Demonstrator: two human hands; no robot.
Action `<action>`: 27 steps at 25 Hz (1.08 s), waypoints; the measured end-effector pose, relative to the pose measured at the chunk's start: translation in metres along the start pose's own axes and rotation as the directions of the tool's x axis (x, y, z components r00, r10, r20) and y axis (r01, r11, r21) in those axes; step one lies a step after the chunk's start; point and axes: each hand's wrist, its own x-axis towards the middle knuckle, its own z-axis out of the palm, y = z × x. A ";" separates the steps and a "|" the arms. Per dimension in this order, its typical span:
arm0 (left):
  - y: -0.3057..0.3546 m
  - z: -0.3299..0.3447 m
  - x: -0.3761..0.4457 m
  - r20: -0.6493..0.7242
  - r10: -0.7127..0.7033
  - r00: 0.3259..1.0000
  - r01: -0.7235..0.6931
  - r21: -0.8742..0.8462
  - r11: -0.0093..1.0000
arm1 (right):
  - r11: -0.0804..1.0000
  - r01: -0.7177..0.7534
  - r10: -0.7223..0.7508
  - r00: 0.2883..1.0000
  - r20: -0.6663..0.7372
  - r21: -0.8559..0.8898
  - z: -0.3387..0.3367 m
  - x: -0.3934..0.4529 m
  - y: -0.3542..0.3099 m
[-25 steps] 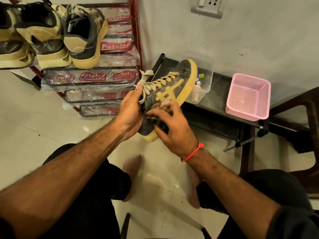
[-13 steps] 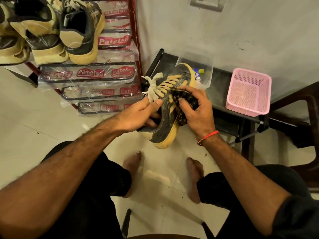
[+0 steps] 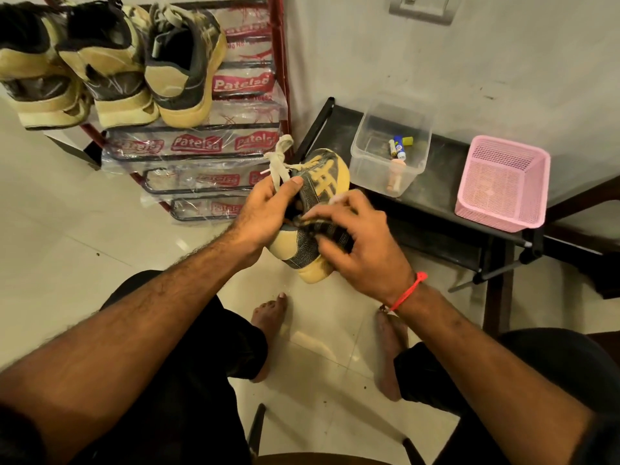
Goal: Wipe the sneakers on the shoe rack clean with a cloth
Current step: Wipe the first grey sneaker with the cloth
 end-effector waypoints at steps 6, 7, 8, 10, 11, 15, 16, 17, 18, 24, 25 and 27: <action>0.007 0.000 0.005 -0.040 -0.155 0.987 0.149 -0.130 0.980 | 0.965 0.220 -0.206 0.973 0.106 -0.145 -0.001 0.001 0.003; 0.006 0.000 0.005 -0.042 -0.173 0.984 0.165 -0.147 0.975 | 0.981 0.135 -0.136 0.991 0.001 -0.139 -0.007 0.008 0.012; 0.006 0.001 0.005 -0.043 -0.192 0.980 0.182 -0.173 0.968 | 0.988 0.059 -0.072 0.994 -0.083 -0.144 -0.012 0.013 0.019; 0.006 0.004 0.002 -0.045 -0.227 0.973 0.213 -0.208 0.955 | 0.991 0.021 -0.037 0.991 -0.125 -0.131 -0.011 0.012 0.020; 0.006 0.004 0.002 -0.063 -0.238 0.969 0.221 -0.200 0.955 | 0.992 0.070 -0.080 0.993 -0.085 -0.108 -0.005 0.008 0.013; 0.006 0.005 0.002 -0.125 -0.231 0.965 0.208 -0.175 0.962 | 0.953 0.264 -0.245 0.960 0.139 -0.145 0.002 0.002 -0.003; 0.008 0.006 0.001 -0.116 -0.232 0.966 0.209 -0.182 0.961 | 0.963 0.201 -0.189 0.979 0.081 -0.180 -0.004 0.008 0.004; 0.010 0.007 0.000 -0.105 -0.233 0.967 0.210 -0.197 0.958 | 0.972 0.120 -0.122 0.993 0.006 -0.203 -0.010 0.014 0.012; 0.011 0.007 -0.002 -0.095 -0.238 0.967 0.213 -0.213 0.953 | 0.978 0.056 -0.066 0.997 -0.046 -0.200 -0.015 0.015 0.017; 0.010 -0.002 0.007 -0.068 -0.404 0.912 0.347 -0.395 0.850 | 0.943 0.181 -0.177 0.983 0.040 -0.280 0.004 -0.007 -0.006; 0.010 -0.004 0.006 0.013 -0.419 0.908 0.383 -0.433 0.816 | 0.949 0.159 -0.174 0.984 -0.030 -0.271 0.003 -0.003 -0.002; 0.011 -0.004 0.002 0.128 -0.365 0.922 0.386 -0.279 0.879 | 0.973 0.103 -0.140 0.975 -0.172 -0.206 -0.002 0.006 0.011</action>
